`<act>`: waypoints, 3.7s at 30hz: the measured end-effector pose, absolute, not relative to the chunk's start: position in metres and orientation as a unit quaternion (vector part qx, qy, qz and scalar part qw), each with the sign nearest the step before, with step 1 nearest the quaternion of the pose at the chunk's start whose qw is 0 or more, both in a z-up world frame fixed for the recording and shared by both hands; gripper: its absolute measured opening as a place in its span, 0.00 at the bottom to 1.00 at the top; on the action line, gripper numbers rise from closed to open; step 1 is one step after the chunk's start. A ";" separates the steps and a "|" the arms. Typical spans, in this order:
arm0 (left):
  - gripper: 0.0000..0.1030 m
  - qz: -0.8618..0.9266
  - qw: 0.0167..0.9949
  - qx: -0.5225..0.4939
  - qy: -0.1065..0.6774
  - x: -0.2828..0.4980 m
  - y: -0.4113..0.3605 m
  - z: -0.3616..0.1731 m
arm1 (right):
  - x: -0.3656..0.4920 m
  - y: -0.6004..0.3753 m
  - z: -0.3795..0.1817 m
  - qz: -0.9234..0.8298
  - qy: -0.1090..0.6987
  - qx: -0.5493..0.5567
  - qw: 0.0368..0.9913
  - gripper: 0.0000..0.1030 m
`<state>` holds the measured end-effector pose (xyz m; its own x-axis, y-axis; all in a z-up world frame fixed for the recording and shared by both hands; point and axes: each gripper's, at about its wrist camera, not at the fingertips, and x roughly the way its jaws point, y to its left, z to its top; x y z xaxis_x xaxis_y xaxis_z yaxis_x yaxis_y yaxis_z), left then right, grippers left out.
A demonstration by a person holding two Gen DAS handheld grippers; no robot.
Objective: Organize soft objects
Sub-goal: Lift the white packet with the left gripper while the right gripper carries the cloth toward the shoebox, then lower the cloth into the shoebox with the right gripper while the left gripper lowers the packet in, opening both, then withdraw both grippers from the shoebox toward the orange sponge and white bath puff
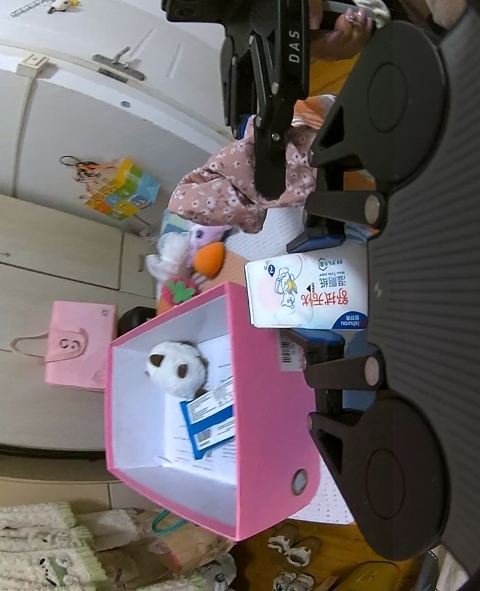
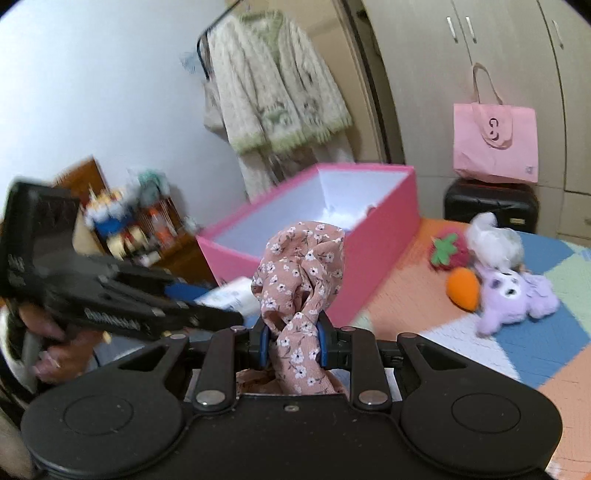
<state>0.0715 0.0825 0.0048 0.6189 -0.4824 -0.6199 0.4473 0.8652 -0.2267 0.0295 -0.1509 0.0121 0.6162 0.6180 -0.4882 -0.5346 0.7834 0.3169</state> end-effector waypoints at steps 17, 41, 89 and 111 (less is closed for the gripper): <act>0.39 -0.203 0.933 -0.055 0.291 0.126 0.112 0.029 | 0.096 -0.105 0.042 0.325 0.228 0.026 0.918 0.28; 0.41 -0.077 0.944 0.050 0.317 0.192 0.112 0.004 | 0.172 -0.032 0.006 0.282 0.299 -0.147 0.900 0.54; 0.57 -0.268 0.909 0.121 0.294 0.063 0.020 0.052 | 0.021 -0.216 0.049 0.182 0.261 -0.047 0.947 0.60; 0.57 -0.261 0.901 0.089 0.334 0.131 -0.078 0.011 | 0.096 -0.284 0.002 0.213 0.301 0.053 0.928 0.68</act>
